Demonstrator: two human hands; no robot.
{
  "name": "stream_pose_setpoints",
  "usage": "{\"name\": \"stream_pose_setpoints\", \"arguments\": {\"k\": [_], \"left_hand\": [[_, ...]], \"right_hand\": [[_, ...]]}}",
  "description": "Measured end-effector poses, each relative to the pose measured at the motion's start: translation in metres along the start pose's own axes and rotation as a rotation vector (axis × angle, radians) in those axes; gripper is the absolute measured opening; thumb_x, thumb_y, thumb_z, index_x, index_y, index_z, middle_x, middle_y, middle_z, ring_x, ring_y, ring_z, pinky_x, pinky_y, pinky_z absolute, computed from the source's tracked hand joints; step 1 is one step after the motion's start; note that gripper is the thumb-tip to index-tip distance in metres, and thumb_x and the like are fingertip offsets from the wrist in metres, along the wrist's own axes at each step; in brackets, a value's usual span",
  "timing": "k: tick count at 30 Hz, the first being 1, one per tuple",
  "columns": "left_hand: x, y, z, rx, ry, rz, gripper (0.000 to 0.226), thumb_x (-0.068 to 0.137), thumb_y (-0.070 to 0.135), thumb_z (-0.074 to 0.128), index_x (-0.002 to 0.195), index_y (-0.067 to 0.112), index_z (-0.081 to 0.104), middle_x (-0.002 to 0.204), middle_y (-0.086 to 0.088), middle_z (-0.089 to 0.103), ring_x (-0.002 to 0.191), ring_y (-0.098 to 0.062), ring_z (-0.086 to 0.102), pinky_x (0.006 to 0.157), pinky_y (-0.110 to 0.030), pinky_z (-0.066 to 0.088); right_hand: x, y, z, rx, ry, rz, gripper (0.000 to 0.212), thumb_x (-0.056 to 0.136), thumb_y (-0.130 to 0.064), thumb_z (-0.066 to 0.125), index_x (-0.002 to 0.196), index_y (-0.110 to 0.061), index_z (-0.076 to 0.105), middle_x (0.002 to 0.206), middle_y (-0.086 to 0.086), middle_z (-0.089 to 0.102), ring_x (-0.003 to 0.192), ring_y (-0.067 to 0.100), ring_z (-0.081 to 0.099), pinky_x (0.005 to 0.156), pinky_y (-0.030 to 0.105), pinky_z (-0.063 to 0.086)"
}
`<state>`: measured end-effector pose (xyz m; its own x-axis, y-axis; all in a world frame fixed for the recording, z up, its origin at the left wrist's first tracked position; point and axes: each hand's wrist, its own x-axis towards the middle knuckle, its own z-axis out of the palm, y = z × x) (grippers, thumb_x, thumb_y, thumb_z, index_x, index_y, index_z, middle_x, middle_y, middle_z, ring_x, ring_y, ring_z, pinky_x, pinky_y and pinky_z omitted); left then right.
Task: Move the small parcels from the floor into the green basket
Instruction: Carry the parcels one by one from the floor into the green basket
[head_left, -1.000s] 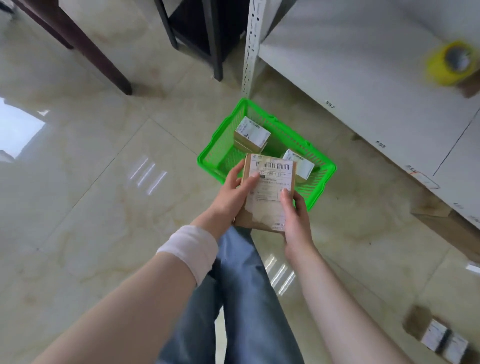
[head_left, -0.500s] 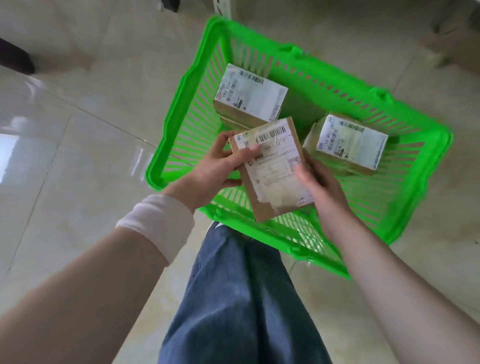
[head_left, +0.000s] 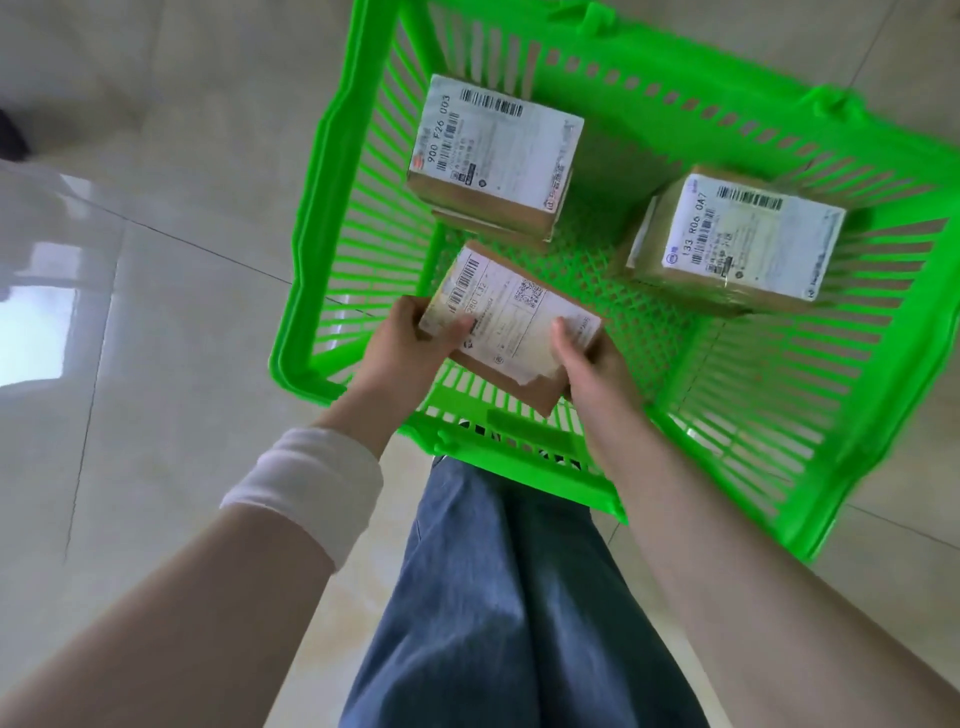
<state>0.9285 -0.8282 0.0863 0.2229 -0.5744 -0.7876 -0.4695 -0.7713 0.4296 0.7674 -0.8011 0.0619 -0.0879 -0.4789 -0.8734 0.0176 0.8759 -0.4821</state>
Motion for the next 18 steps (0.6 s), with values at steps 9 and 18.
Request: {"name": "stream_pose_setpoints", "arguments": {"k": [9, 18], "left_hand": [[0.081, -0.024, 0.008, 0.282, -0.031, -0.102, 0.038, 0.092, 0.022, 0.049, 0.125, 0.006, 0.056, 0.122, -0.016, 0.063, 0.107, -0.031, 0.06, 0.083, -0.033, 0.045], [0.1, -0.03, 0.015, 0.357, -0.132, -0.162, 0.051, 0.097, 0.038, 0.033, 0.131, 0.004, 0.049, 0.126, -0.016, 0.058, 0.109, -0.031, 0.056, 0.08, -0.027, 0.035]], "right_hand": [[0.066, 0.023, 0.039, -0.214, -0.023, 0.004, 0.04, 0.098, -0.027, 0.044, 0.134, -0.011, 0.046, 0.133, 0.01, 0.056, 0.12, 0.026, 0.055, 0.101, 0.033, 0.043], [0.07, 0.032, 0.043, -0.196, -0.018, 0.055, 0.037, 0.099, -0.02, 0.041, 0.132, -0.008, 0.05, 0.132, 0.011, 0.057, 0.12, 0.026, 0.054, 0.1, 0.031, 0.042]]}}
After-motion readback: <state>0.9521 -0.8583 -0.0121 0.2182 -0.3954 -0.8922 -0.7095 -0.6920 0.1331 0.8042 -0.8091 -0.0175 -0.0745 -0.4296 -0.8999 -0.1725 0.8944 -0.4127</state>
